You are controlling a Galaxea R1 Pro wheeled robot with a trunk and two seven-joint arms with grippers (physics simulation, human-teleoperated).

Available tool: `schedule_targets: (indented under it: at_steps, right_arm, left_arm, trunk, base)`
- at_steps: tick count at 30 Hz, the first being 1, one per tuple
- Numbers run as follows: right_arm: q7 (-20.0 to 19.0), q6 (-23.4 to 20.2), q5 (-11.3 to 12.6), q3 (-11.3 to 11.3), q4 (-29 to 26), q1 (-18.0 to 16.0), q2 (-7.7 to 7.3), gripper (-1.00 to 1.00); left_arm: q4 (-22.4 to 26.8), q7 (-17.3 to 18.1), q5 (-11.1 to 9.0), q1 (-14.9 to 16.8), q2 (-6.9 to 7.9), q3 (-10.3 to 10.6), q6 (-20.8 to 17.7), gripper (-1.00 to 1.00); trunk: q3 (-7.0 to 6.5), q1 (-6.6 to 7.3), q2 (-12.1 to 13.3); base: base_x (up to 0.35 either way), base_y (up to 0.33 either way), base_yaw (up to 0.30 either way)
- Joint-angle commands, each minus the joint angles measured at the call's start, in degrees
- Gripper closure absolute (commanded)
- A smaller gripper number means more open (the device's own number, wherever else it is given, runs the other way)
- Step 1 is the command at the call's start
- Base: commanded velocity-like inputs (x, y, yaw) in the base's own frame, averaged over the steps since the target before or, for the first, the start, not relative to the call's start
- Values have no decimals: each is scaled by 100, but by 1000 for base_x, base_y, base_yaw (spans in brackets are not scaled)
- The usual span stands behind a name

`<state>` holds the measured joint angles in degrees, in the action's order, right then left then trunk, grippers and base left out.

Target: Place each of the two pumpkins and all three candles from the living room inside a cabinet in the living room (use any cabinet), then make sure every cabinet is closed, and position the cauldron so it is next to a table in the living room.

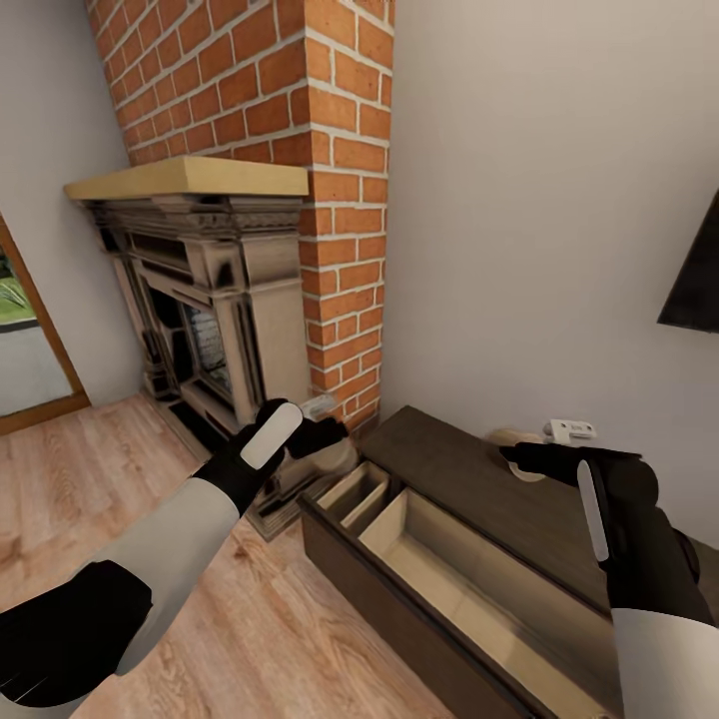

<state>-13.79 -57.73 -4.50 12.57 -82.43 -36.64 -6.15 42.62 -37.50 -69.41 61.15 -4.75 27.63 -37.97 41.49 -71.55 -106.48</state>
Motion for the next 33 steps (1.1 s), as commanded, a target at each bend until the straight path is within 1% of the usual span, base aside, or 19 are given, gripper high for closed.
schedule_targets:
  at_steps: [1, 2, 3, 4, 8, 12, 14, 16, 23, 27, 33]
  right_arm:
    - [0, 0, 11, 0, -1, -1, 0, 100]
    - [0, 0, 11, 0, -1, -1, 0, 100]
    - [0, -1, 11, 0, -1, -1, 0, 100]
    - [0, -1, 11, 0, -1, -1, 0, 100]
    - [0, -2, 11, 0, -1, -1, 0, 100]
    - [0, 2, 11, 0, -1, -1, 0, 100]
    - [0, 5, 9, 0, -7, -1, 0, 100]
    - [0, 6, 8, 0, -9, -1, 0, 100]
    - [0, 7, 11, 0, -2, -1, 0, 100]
    - [0, 7, 14, 0, -1, -1, 0, 100]
    - [0, 7, 19, 1, 7, -1, 0, 100]
  left_arm:
    - [0, 67, 7, 1, 0, 2, 5, 100]
    - [-1, 131, 7, -2, 0, 3, 7, 100]
    - [-13, 335, 12, -5, 0, 4, 6, 100]
    - [-19, 456, 14, -6, 0, 6, 3, 100]
    - [-34, 650, 15, -7, 0, 13, -6, 100]
    - [-35, 663, 15, -7, 0, 14, -9, 100]
    - [-35, 665, 15, -7, 0, 101, -9, 100]
    - [-35, 665, 15, -7, 2, 143, -9, 100]
    - [-36, 665, 15, -7, 3, 163, -9, 100]
    - [-43, 665, 15, -7, 3, 163, -9, 100]
    - [-43, 665, 15, -7, 6, 163, -9, 100]
  trunk:
    - [-6, 0, 0]
    - [-11, 0, 0]
    - [-16, 0, 0]
    - [-21, 0, 0]
    - [-42, 0, 0]
    - [-62, 0, 0]
    - [-65, 0, 0]
    - [-66, 0, 0]
    - [-89, 0, 0]
    - [-107, 0, 0]
    - [-135, 0, 0]
  base:
    - [0, 0, -267]
    - [0, 0, -267]
    - [21, 43, -267]
    - [70, 146, -267]
    - [107, 217, -267]
    - [137, 254, -260]
    - [163, 257, -86]
    - [175, 257, -42]
    - [203, 231, -216]
    - [156, 90, -265]
    - [21, 9, -266]
